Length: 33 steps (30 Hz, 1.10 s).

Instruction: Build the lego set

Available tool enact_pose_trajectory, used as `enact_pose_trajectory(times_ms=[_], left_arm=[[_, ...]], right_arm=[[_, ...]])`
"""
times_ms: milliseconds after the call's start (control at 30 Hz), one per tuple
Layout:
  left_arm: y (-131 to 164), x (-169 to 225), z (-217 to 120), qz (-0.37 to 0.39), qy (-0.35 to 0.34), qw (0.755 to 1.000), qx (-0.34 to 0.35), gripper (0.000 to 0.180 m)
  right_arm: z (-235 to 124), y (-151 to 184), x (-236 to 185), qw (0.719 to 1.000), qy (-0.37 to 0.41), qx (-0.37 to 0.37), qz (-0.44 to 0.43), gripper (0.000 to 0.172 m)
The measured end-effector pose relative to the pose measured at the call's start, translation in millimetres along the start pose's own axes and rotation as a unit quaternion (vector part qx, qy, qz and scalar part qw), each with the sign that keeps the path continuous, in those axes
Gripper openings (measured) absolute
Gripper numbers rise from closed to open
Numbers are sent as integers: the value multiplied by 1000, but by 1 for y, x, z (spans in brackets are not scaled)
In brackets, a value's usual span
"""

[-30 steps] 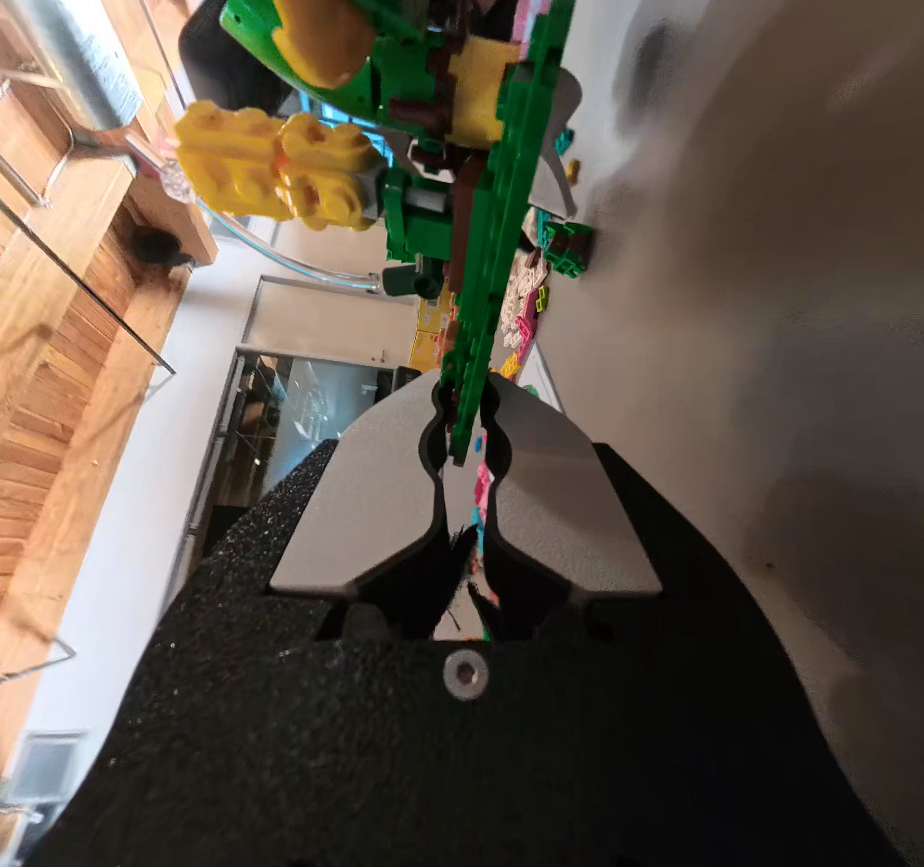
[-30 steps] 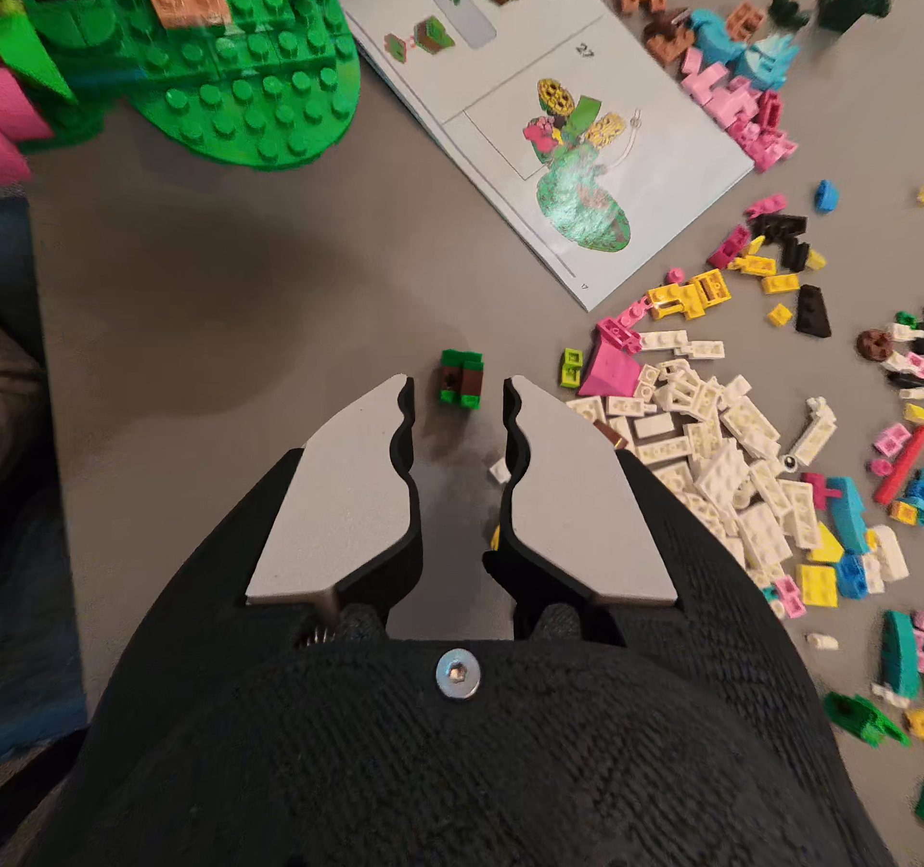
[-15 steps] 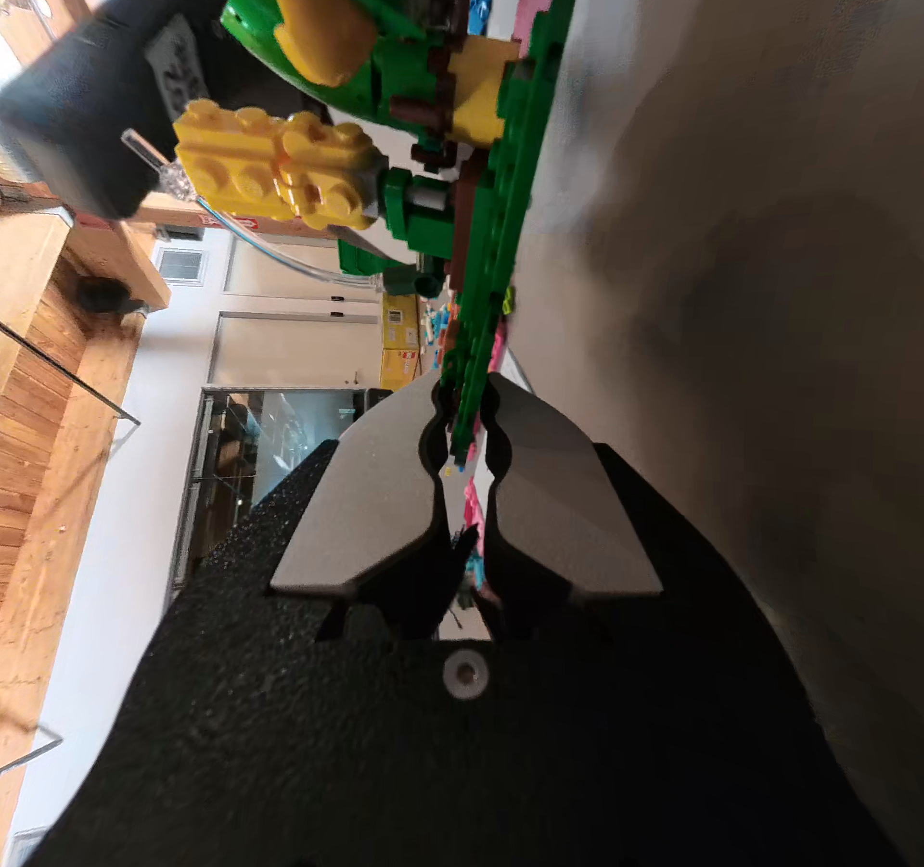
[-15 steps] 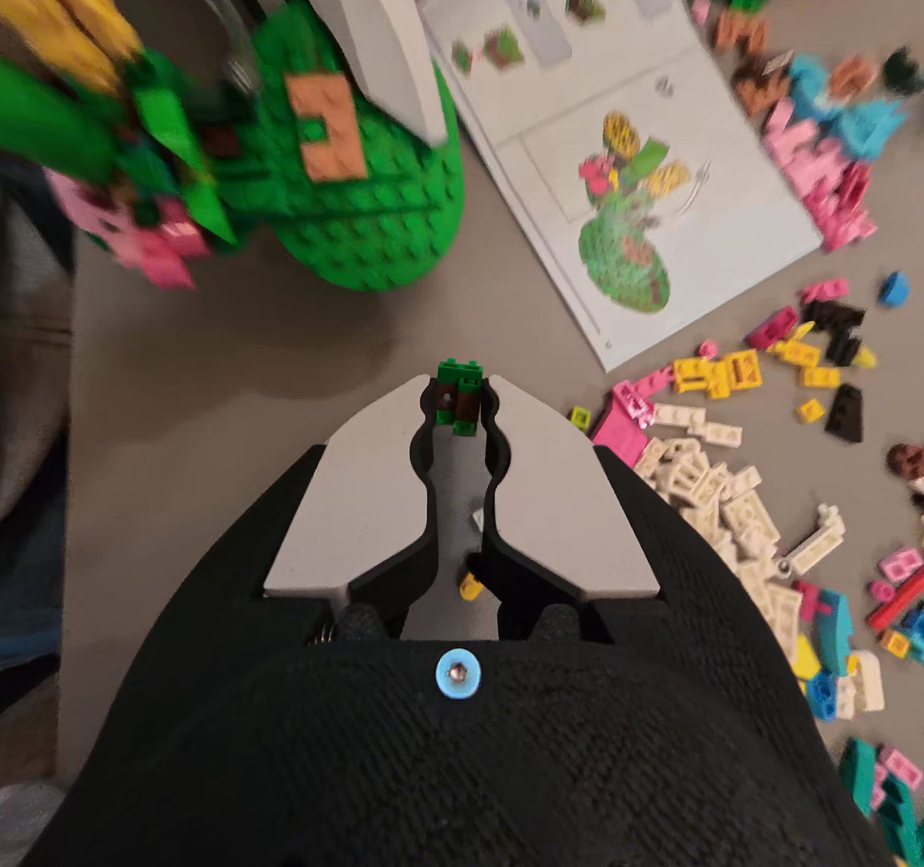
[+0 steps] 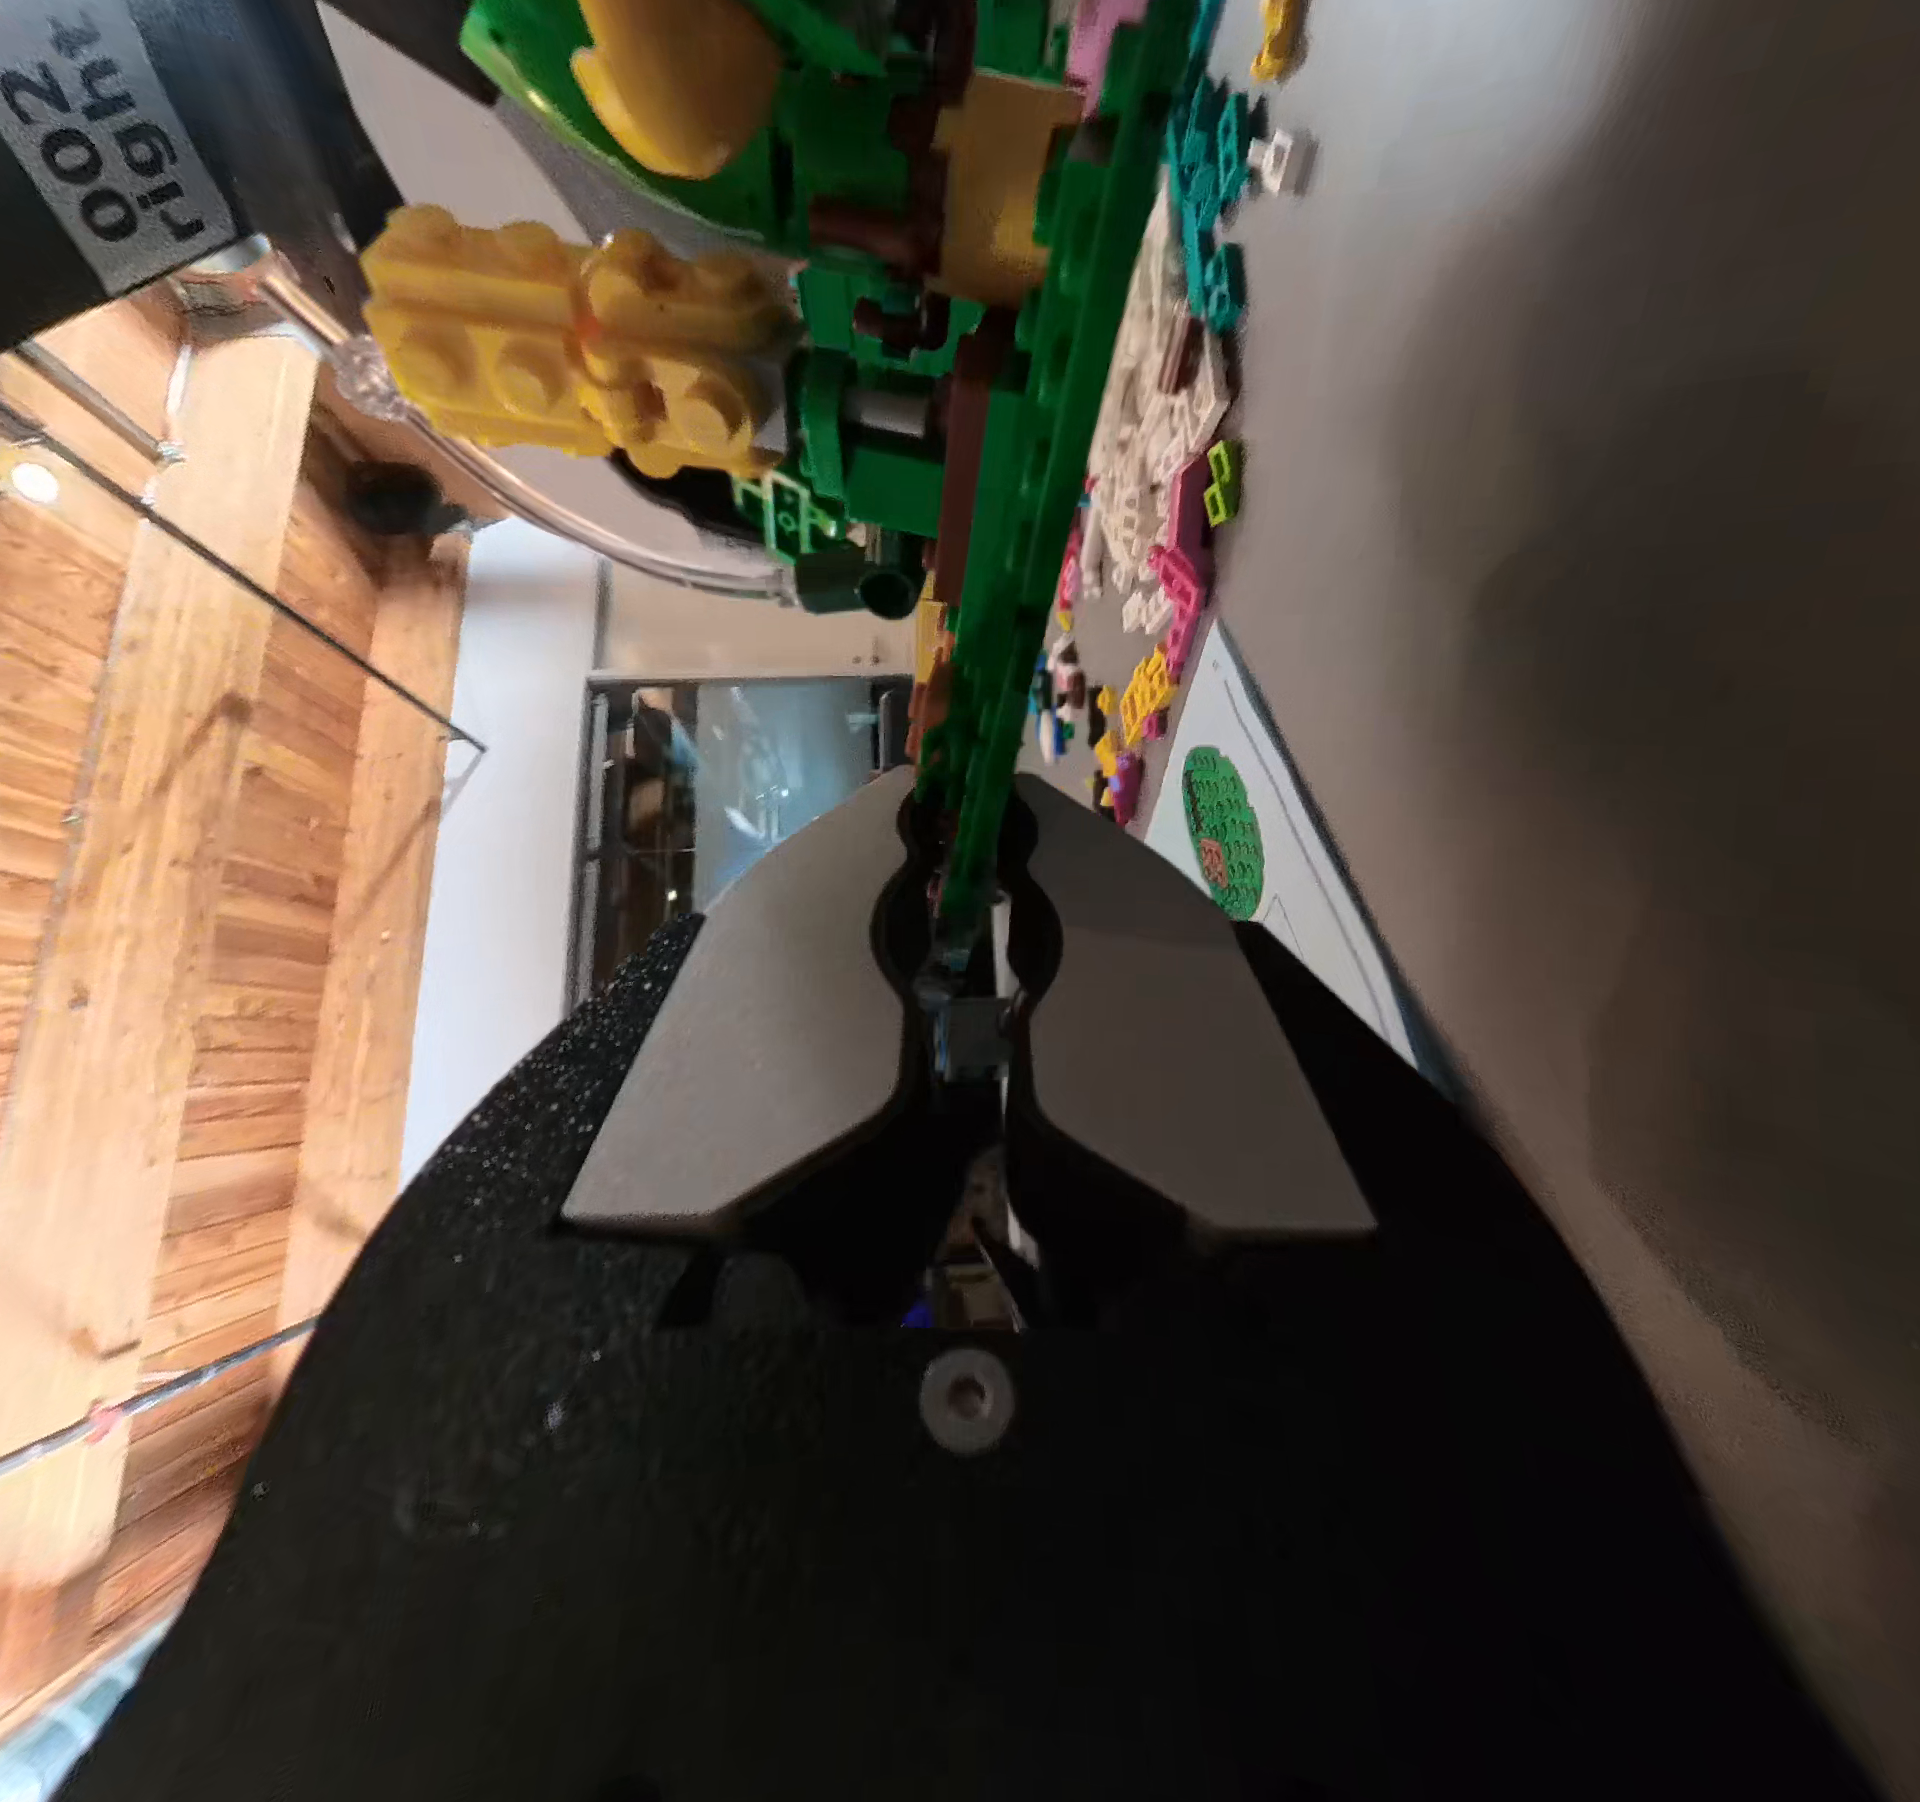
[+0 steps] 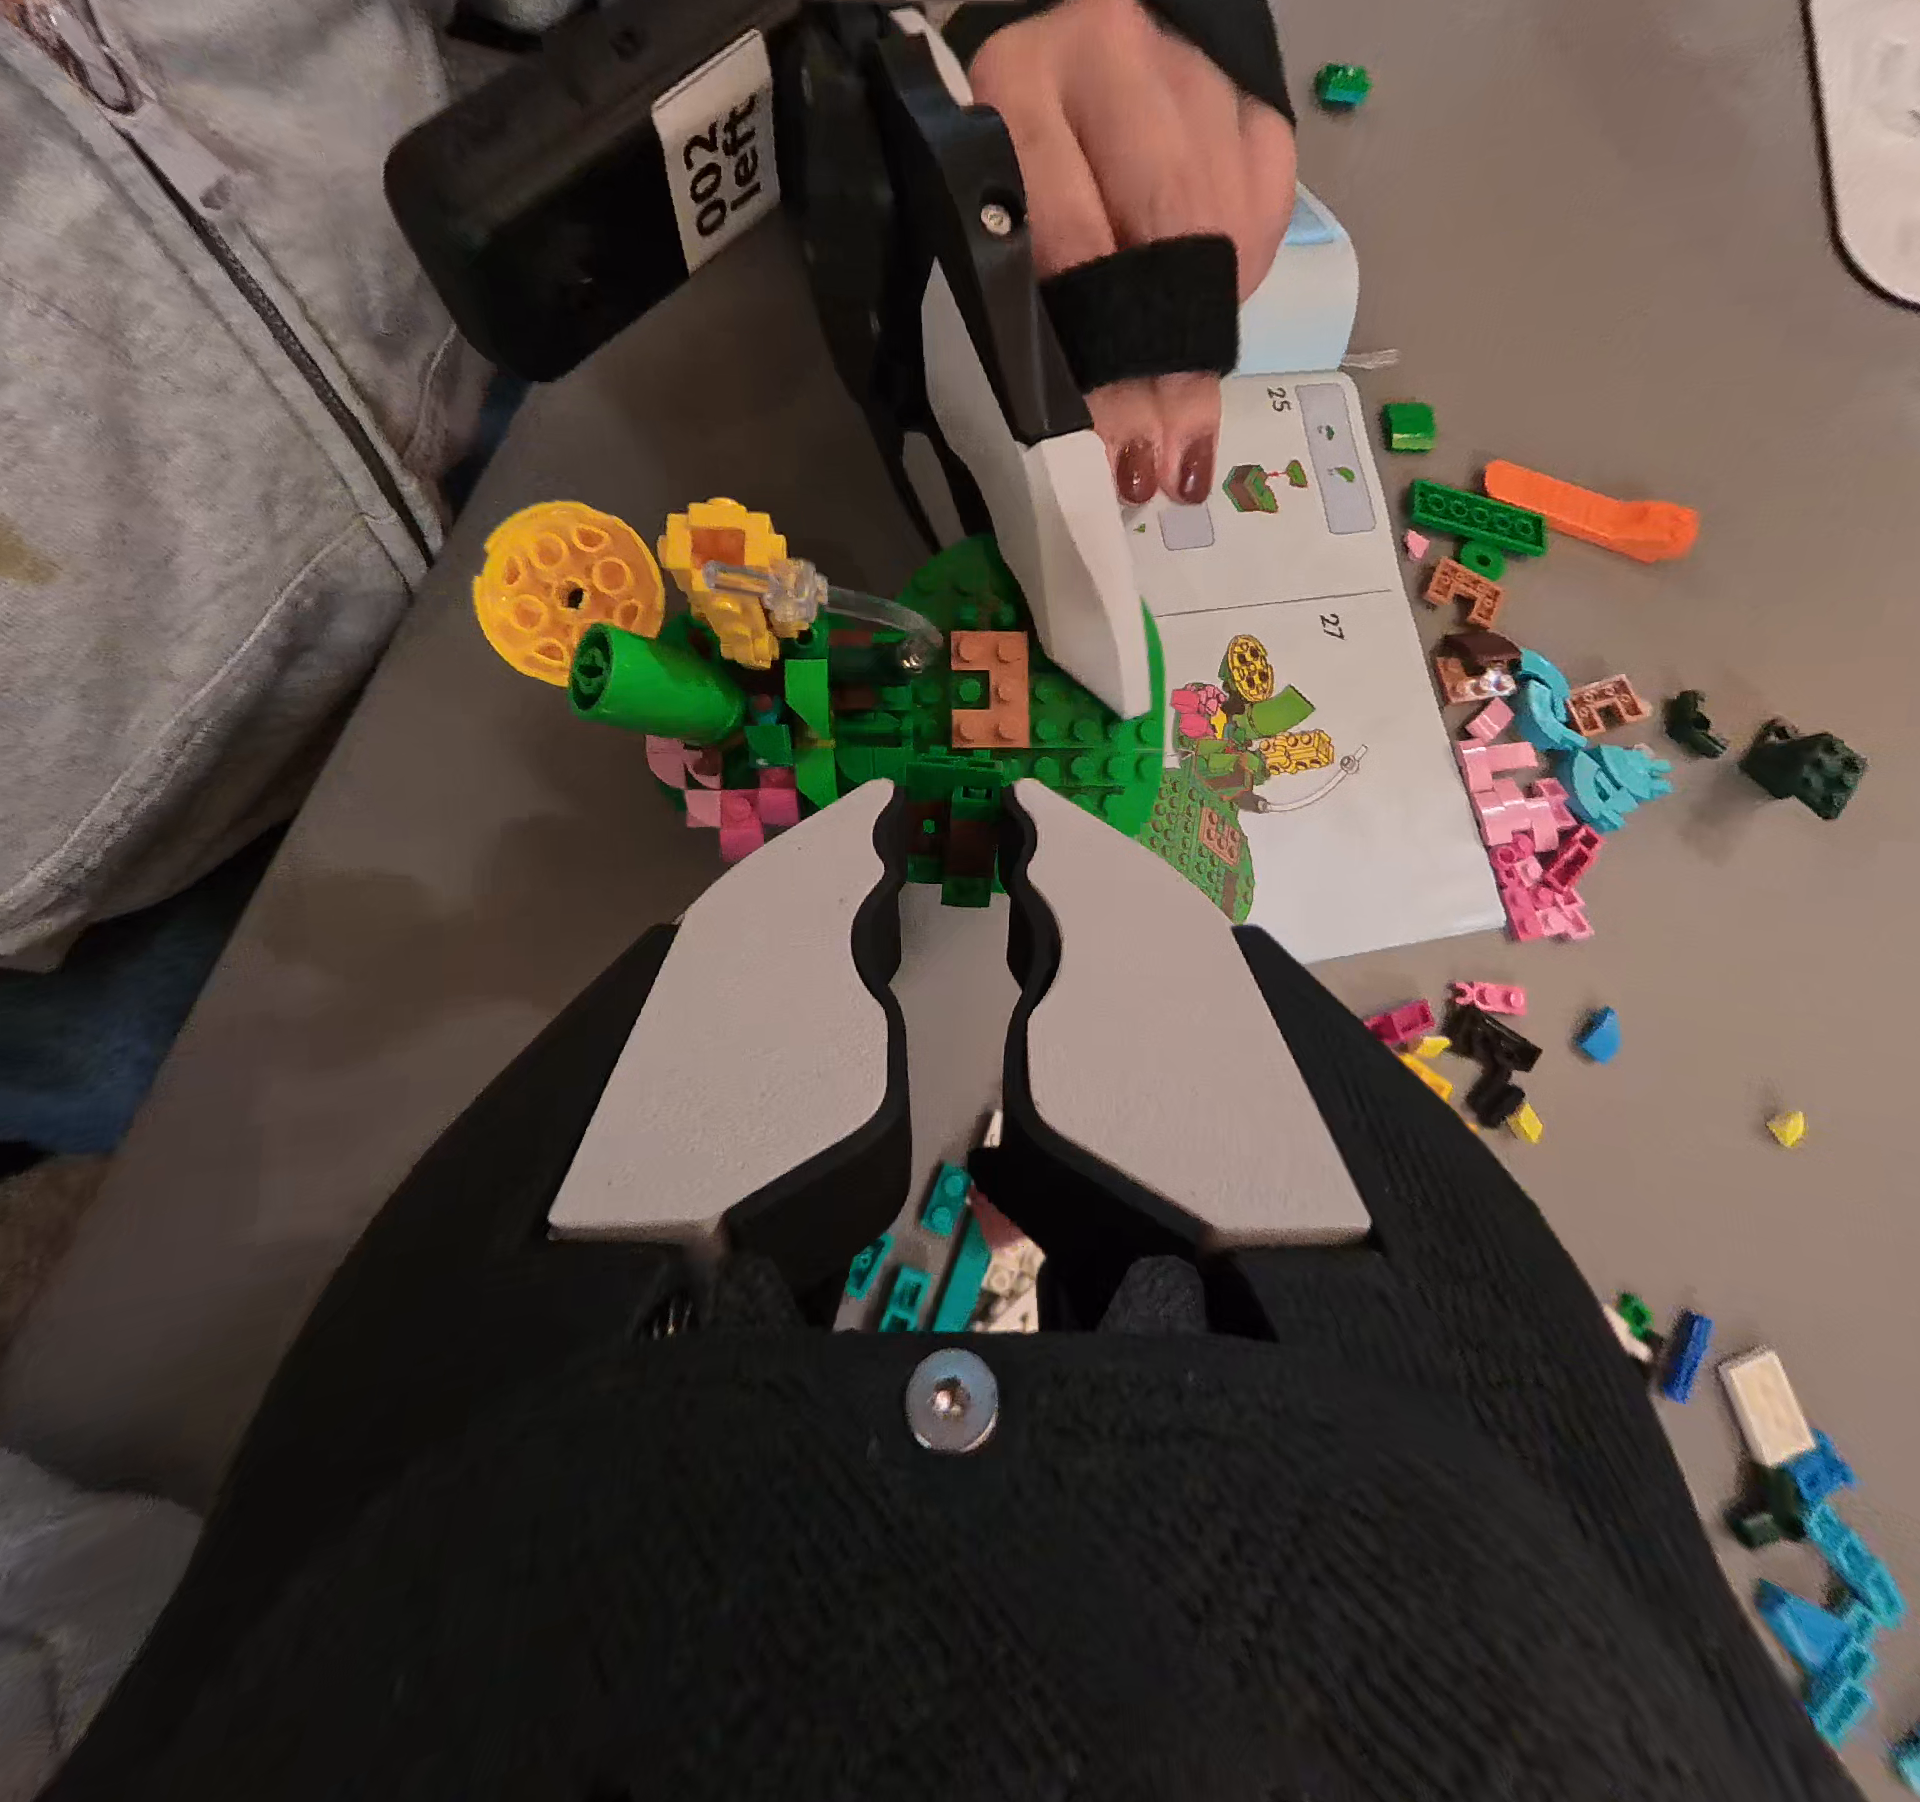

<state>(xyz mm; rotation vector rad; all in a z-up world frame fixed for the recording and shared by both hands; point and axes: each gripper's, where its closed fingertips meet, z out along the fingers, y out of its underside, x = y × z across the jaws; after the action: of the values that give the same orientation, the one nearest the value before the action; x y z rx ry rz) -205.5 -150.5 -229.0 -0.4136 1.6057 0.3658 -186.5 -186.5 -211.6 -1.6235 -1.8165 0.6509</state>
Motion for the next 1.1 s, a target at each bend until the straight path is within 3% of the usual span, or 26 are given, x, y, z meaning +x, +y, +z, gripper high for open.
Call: enact_pose_trajectory(times_ms=[500,767,1100], left_arm=[[2,18,2,-6,22,1000,0,10],[-5,28,0,-13,49,999,13,10],[-11,37,-2,-20,75,996,37,10]], right_arm=[[29,14,-13,998,-58,-23,12,14],[33,19,-20,995,-50,-83,6,14],[38,23,-29,997,-47,-28,58,14]])
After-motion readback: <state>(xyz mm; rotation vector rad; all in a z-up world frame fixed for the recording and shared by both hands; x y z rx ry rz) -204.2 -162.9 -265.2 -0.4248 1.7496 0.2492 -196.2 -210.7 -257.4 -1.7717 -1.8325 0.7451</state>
